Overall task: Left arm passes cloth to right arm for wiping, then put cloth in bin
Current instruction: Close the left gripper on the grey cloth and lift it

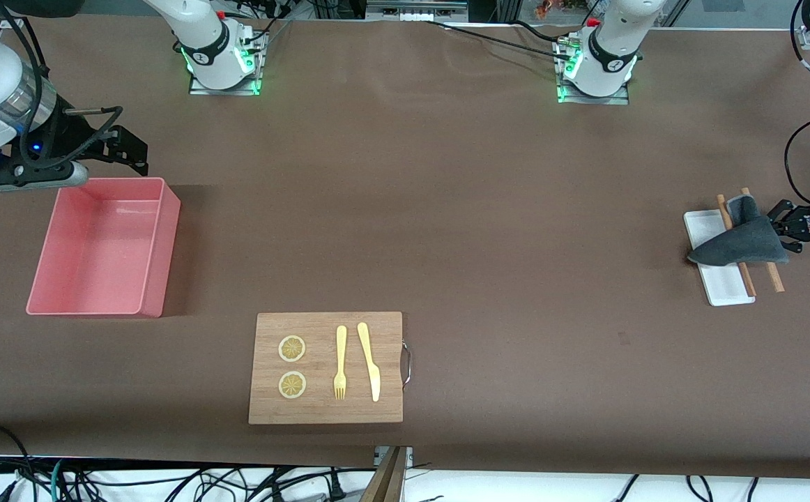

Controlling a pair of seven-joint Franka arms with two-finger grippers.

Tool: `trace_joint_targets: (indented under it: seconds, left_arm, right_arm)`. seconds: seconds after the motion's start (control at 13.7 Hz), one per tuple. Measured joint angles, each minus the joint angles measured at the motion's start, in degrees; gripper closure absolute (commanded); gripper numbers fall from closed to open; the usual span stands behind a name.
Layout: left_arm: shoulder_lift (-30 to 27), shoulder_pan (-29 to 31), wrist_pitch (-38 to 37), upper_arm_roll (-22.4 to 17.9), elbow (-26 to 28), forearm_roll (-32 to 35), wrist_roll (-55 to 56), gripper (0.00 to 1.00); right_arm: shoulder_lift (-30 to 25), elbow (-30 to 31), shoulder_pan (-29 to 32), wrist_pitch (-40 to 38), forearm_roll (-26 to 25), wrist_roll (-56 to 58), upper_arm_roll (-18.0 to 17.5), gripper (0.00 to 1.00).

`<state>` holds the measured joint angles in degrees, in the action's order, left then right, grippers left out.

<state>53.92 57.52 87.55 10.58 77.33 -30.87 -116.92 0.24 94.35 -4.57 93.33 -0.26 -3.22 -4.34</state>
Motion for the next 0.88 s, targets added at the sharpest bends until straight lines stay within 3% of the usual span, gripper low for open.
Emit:
trace_joint_targets:
  seconds: [0.51,0.88]
  left_arm:
    - [-13.01,0.08,-6.39,0.20,-1.54,6.89,15.82,1.00]
    - [-25.56,-8.70,-13.53,0.90,-1.64,10.48,36.33,1.00]
  right_arm:
    - [0.00,-0.02,0.00,0.00,0.00,0.00,-0.02,0.01]
    - [0.00,-0.02,-0.01,0.00,0.00,0.00,-0.04,0.01]
